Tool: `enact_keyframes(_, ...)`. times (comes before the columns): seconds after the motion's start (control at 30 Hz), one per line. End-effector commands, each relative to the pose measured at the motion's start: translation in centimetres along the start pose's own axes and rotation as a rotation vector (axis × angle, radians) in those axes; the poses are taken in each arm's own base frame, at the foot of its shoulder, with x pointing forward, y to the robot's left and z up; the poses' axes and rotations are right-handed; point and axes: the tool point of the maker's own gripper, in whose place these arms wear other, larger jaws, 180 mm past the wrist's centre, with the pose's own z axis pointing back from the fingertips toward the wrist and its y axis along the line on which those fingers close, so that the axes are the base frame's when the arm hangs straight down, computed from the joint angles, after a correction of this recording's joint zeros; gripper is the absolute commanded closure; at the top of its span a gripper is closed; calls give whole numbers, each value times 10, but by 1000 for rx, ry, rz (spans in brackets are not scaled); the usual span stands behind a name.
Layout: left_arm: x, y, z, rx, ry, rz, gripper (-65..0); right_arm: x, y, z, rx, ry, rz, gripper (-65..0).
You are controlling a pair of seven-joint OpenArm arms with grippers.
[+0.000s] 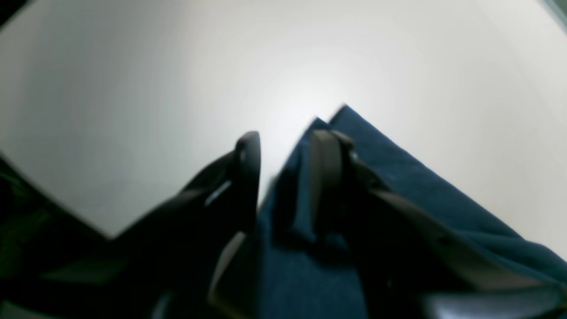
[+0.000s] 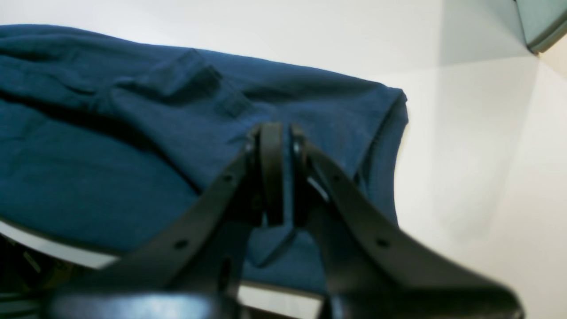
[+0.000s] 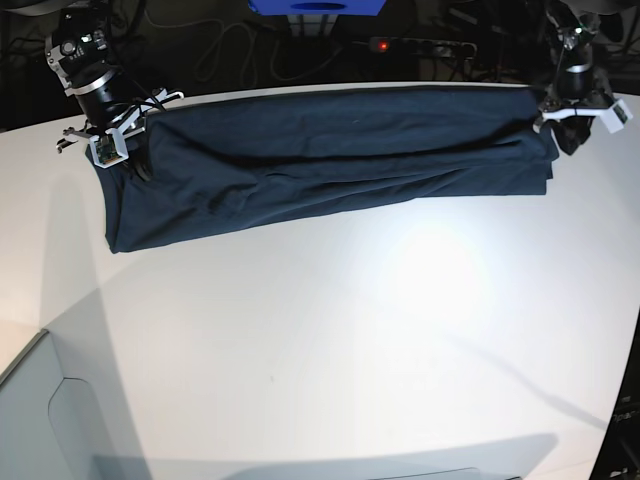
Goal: Fold the T-shirt properly
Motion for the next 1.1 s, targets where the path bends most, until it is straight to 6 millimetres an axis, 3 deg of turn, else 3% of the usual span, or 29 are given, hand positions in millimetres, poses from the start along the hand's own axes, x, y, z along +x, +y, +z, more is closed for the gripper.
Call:
enact_keyframes(0.0,18,-3,-2,-15,-61,-8,-185,10,-2,2,-2,-38,11,-2)
enact_keyframes(0.2,24,-11,-13,-29,-84,22,-185,10,-2,2,-2,-37,12,-2)
enact_keyframes(0.53,-5,3,-28,-2,-10,63,-185,10,-3,2,-2,-37,17,-2)
enact_keyframes(0.7,-13,-13,-35,-53,27,33,-185,10,-3,2,-2,-37,17,-2)
enact_keyframes(0.97,-13,-15,-36,-57,26,37,-179,10,-3,2,-1,-36,18,-2)
enact_keyframes(1.07,-14,-16,-36,-59,28,37,-109,11,-4,2,-3,-38,19,-2)
